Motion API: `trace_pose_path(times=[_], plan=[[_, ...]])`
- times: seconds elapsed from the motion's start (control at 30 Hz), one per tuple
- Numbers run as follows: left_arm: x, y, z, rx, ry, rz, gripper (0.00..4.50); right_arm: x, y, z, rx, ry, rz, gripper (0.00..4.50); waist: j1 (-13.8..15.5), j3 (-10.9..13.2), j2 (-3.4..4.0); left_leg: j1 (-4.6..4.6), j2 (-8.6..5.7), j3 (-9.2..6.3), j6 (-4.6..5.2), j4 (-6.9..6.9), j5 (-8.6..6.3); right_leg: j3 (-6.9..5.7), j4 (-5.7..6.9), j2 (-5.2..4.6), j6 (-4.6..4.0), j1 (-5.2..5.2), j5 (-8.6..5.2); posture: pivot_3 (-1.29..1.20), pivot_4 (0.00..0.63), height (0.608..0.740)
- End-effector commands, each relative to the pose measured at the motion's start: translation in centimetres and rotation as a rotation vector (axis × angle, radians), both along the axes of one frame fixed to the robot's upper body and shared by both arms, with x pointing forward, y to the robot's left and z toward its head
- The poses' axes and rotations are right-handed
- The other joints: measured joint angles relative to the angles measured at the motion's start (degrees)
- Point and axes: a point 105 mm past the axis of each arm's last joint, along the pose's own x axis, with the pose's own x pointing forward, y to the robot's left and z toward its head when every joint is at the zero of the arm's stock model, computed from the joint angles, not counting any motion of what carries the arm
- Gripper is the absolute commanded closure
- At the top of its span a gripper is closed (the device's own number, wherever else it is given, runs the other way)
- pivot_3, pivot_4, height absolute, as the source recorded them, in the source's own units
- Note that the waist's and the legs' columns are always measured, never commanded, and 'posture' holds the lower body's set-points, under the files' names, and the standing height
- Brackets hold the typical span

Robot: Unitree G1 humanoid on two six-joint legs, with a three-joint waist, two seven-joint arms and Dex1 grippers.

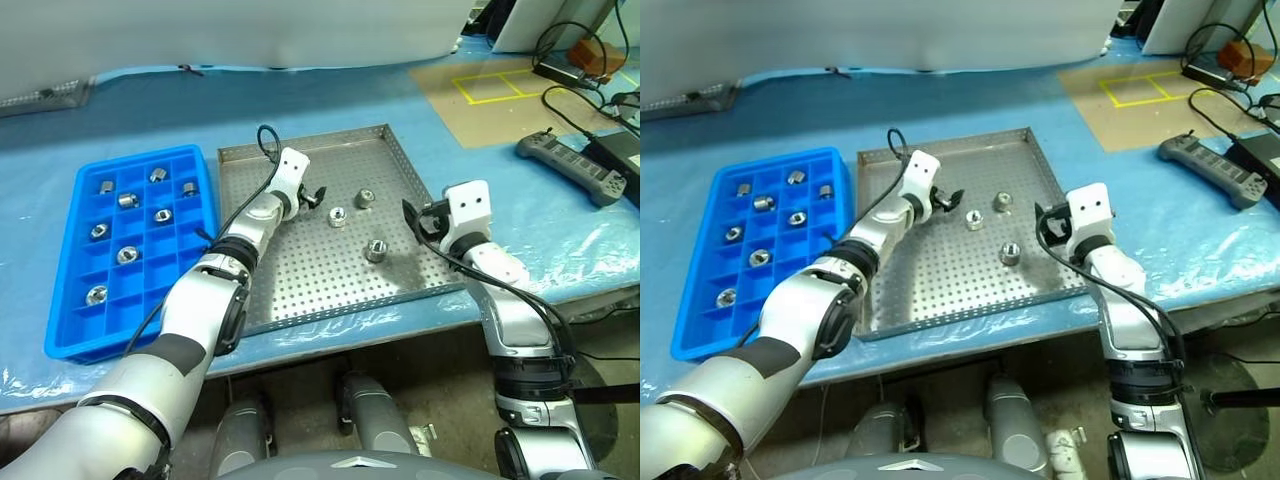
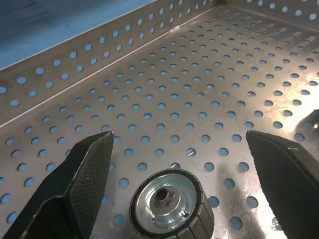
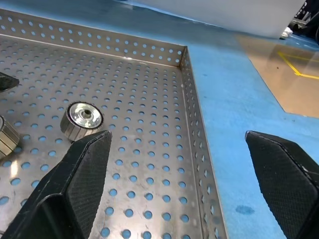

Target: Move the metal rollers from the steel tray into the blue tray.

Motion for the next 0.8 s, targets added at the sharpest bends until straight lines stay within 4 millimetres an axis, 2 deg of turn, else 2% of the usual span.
trace_pose_path(times=[0.03,0.17,0.33,0.43,0.63,0.73,0.8], plan=[[0.0,0.2,-0.6,-0.005,0.024,0.037,0.03,-0.3,-0.4,1.9,-0.008,-0.067,-0.016,0.0,-0.1,0.0,0.0,-0.02,0.0,0.0,0.02,0.01,-0.01,0.0,-0.02,0.0,0.02,0.0,0.01,-0.5,0.15,0.74],[0.0,0.5,-0.8,-0.052,0.04,0.071,0.97,-0.2,-0.2,2.0,-0.017,-0.066,-0.005,0.0,-0.3,0.0,0.0,-0.02,0.0,0.0,0.05,0.01,-0.03,-0.01,-0.05,0.0,0.02,0.0,0.02,-0.49,0.15,0.74],[0.1,0.8,-0.6,-0.087,0.042,0.087,2.69,0.0,-0.1,2.0,-0.022,-0.066,0.003,0.0,-0.3,0.0,0.0,-0.02,0.0,0.01,0.05,0.02,-0.02,-0.01,-0.05,0.0,0.02,0.03,0.02,-0.48,0.15,0.74],[0.4,1.2,0.3,-0.119,-0.001,0.117,2.75,0.1,0.1,2.0,-0.02,-0.065,0.007,0.0,-0.3,0.0,0.0,-0.01,0.0,0.0,0.06,0.03,-0.03,-0.01,-0.06,0.0,0.02,0.03,0.03,-0.47,0.15,0.74],[0.8,1.7,4.1,-0.326,-0.12,0.083,2.75,1.2,1.5,2.4,0.013,-0.074,0.061,0.0,-0.4,0.0,0.0,-0.01,0.01,0.0,0.07,0.03,-0.03,-0.03,-0.05,0.0,0.0,0.0,0.04,-0.47,0.15,0.74],[1.0,3.5,5.3,-0.355,-0.17,0.146,2.75,1.7,2.2,3.1,0.015,-0.093,0.095,0.0,-0.4,0.0,0.0,0.01,0.03,0.0,0.07,0.06,-0.03,-0.03,-0.03,0.0,-0.03,-0.01,0.05,-0.45,0.15,0.74],[0.9,5.4,7.0,-0.384,-0.258,0.194,2.75,2.1,2.8,3.2,0.029,-0.094,0.117,0.0,-0.4,0.0,0.0,0.0,0.05,0.01,0.07,0.06,-0.03,-0.03,0.0,0.0,-0.03,-0.02,0.05,-0.42,0.15,0.74]])
